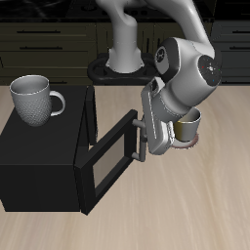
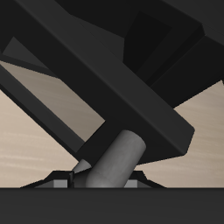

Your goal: Open the microwave

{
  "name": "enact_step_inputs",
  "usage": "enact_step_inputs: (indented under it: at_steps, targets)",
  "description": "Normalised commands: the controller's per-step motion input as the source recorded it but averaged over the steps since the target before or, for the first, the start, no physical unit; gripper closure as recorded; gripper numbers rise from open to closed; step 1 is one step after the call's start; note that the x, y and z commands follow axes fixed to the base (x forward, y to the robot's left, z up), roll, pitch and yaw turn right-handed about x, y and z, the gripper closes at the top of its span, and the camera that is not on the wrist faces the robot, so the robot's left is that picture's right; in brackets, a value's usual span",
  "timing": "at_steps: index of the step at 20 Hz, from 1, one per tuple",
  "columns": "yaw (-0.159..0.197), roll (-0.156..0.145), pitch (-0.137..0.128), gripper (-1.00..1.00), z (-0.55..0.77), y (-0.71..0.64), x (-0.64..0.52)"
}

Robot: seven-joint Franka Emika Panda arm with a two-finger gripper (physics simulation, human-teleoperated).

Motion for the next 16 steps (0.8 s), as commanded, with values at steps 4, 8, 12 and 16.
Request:
enact_step_inputs:
  at_steps: [4,8,12,16]
  targets:
    - [0.044,0.037,0.131,-1.0,0.05,0.01,-0.05]
    - [0.115,0.025,0.035,-1.0,0.03,0.23,-0.17]
    - [0.014,0.056,0.024,-1.0,-0.05,0.13,-0.01]
    - [0.04,0.088,-0.009,-1.0,-0.01,0.28,-0.23]
